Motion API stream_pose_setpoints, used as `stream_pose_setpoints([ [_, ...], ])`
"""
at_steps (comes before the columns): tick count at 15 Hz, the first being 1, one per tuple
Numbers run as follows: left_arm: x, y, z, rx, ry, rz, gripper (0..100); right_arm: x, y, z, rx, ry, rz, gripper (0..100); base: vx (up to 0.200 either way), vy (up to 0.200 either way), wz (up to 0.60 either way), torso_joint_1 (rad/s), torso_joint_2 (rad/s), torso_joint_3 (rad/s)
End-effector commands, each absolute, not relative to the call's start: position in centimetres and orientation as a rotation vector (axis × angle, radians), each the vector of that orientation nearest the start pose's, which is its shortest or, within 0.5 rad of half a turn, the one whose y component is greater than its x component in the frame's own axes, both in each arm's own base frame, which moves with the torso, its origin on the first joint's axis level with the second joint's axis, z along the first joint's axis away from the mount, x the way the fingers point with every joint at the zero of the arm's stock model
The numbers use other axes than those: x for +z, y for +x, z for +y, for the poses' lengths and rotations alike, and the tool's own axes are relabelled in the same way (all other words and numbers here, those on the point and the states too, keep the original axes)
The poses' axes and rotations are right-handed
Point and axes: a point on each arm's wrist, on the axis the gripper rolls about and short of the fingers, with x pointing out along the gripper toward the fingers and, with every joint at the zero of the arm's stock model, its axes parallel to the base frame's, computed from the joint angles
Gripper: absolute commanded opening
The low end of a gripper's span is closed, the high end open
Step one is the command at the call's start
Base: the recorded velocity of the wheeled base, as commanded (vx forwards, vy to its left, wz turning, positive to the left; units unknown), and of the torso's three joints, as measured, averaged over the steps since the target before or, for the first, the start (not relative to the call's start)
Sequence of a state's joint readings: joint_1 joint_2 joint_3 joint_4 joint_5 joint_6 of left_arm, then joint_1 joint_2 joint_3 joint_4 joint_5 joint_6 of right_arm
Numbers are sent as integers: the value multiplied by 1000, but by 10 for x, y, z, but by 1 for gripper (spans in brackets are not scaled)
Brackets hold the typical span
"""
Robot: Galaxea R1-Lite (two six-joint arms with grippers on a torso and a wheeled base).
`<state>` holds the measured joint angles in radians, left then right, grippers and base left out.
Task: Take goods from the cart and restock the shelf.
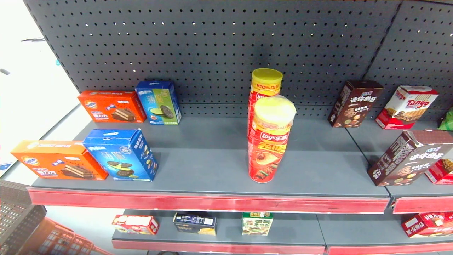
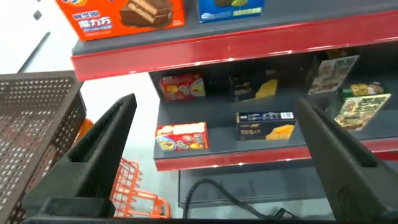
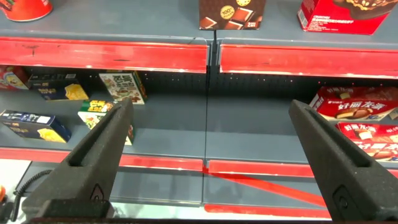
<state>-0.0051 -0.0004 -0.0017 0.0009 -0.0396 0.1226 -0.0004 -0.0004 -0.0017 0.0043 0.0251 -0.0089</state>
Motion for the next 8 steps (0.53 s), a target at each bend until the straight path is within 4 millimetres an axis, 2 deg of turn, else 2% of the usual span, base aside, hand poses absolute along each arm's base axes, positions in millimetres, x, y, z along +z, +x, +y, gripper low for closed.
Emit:
stream_pose_setpoints([
  [1, 76, -23, -1, -46, 123, -4, 100, 75, -23, 1, 26, -9, 3, 100, 0, 0, 0, 0, 0, 0],
  [8, 75, -23, -1, -34, 41, -1, 100, 75, -23, 1, 26, -9, 3, 100, 0, 0, 0, 0, 0, 0],
])
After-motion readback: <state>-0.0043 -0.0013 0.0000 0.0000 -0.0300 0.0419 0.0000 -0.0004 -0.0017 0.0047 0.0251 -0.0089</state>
